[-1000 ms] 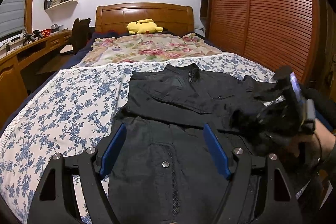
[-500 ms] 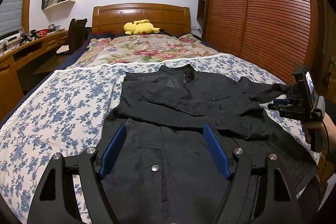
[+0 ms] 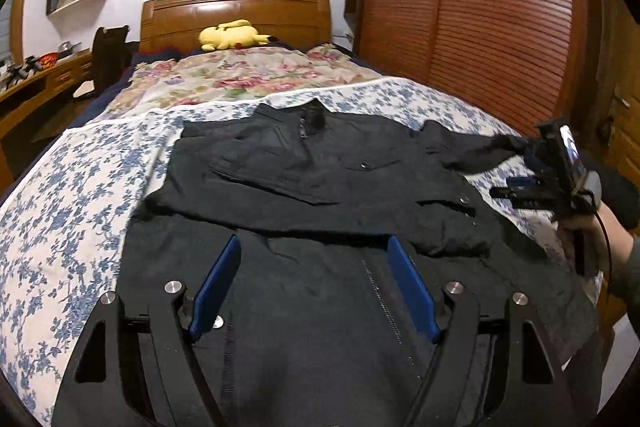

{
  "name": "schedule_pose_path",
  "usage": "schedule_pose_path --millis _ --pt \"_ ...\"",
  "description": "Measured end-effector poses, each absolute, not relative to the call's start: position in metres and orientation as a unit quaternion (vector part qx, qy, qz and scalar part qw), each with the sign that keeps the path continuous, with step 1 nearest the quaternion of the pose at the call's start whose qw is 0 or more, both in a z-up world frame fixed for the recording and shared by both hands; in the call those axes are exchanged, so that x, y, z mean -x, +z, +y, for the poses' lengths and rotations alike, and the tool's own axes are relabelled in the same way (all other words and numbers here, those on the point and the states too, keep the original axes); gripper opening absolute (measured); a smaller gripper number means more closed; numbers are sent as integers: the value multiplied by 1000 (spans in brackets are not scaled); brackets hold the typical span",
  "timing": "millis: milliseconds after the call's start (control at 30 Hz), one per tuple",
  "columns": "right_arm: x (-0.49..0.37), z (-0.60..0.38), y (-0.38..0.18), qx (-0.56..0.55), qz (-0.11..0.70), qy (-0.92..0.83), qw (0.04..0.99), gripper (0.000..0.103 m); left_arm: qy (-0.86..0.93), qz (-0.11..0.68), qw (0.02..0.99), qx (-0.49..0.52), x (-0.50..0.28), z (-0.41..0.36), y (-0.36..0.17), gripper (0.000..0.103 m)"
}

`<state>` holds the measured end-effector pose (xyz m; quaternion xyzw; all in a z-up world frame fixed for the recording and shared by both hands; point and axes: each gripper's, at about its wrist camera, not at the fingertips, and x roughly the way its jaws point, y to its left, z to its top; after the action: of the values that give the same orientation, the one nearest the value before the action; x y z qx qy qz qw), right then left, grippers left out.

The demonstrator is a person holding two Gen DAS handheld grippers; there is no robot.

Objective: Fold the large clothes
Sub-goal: 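Grasp the other jacket sleeve cuff with the right gripper and lift it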

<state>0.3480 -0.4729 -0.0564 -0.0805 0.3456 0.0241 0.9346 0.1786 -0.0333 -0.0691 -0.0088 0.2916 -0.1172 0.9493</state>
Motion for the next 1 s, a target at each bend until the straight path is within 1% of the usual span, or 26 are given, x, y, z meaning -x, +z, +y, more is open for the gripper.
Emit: schedule_pose_path --millis 133,200,367,633,1000 --pt "-369 -500 -65 81 361 -2 929 64 -126 301 945 -1 -179 -42 -75 77" --pt "-380 -513 -67 76 365 -15 928 65 -126 310 942 -2 -183 -44 -79 77" --pt "-413 -536 -70 73 377 -45 922 66 -125 324 938 0 -190 -46 -85 77" --pt "-458 -545 -75 89 389 -72 914 66 -124 336 934 -14 -198 -53 -94 77" --pt "-486 -545 -81 156 398 -87 900 67 -125 347 929 -30 -202 -62 -101 77"
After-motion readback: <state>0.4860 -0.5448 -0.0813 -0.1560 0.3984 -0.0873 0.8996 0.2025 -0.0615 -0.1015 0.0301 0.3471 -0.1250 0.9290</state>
